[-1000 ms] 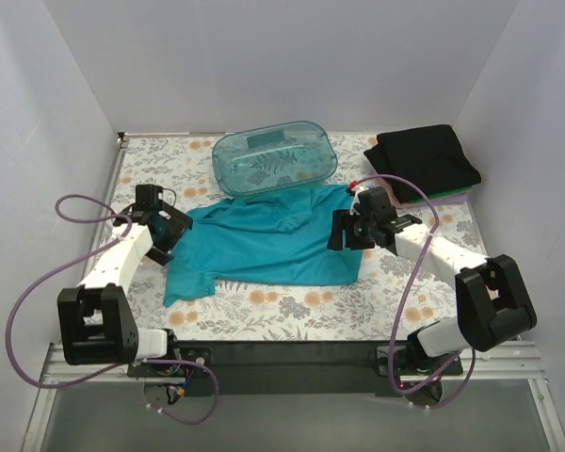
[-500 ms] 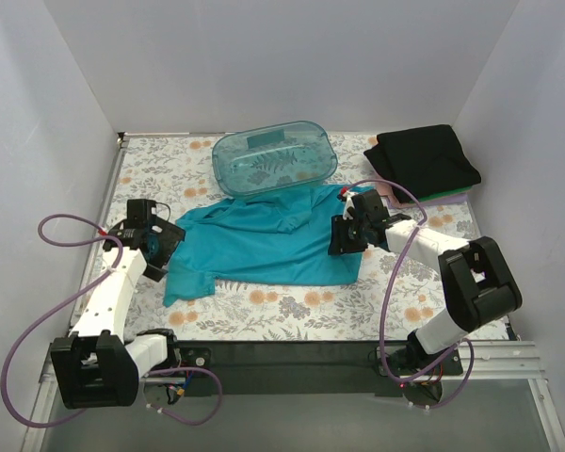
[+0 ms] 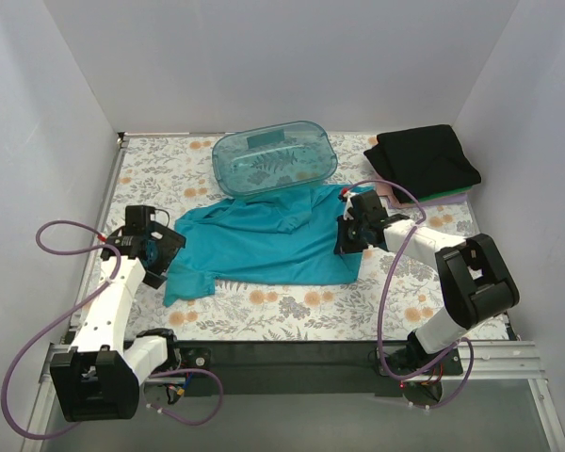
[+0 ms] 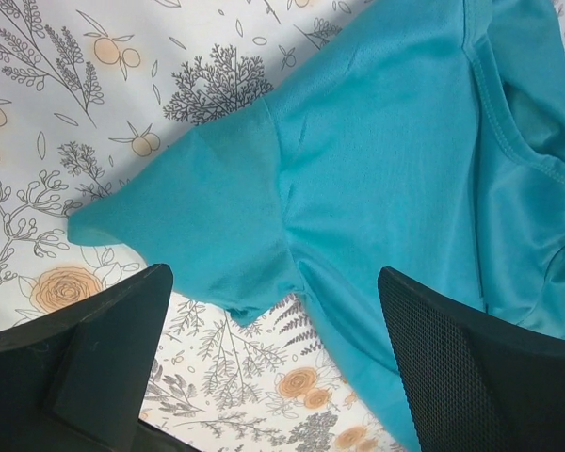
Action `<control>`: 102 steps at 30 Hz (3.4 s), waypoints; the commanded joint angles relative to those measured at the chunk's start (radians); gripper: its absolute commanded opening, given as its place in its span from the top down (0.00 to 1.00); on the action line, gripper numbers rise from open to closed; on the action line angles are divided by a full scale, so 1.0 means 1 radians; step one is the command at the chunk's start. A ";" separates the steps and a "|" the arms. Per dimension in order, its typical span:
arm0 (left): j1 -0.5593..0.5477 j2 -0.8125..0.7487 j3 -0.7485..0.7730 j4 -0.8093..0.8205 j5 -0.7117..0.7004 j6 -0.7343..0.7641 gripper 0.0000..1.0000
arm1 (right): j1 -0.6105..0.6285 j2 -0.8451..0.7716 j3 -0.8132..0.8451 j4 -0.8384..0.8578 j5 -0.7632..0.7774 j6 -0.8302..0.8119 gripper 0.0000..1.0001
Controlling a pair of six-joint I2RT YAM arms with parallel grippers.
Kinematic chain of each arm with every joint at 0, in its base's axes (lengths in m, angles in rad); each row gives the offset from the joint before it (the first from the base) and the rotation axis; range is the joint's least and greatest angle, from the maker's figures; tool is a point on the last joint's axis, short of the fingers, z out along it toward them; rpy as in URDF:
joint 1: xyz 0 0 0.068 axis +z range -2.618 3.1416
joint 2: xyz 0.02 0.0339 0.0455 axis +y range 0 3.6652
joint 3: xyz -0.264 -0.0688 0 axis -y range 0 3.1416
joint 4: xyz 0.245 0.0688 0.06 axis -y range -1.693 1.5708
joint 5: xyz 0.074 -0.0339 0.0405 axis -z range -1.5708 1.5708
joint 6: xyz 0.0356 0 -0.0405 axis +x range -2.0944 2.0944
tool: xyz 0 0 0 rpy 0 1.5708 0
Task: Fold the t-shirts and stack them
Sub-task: Flatten the tshirt out
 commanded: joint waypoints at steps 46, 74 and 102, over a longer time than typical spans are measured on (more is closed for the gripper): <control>-0.614 -0.112 -0.414 0.112 0.340 -0.243 0.60 | -0.313 -0.103 -0.077 -0.010 0.106 0.037 0.99; -0.614 -0.131 0.999 0.013 -0.044 0.068 1.00 | -0.317 -0.809 0.903 -0.536 0.101 0.011 0.99; -0.415 0.289 0.523 0.522 -0.191 0.388 1.00 | -0.315 -0.778 0.022 -0.105 0.159 0.064 0.99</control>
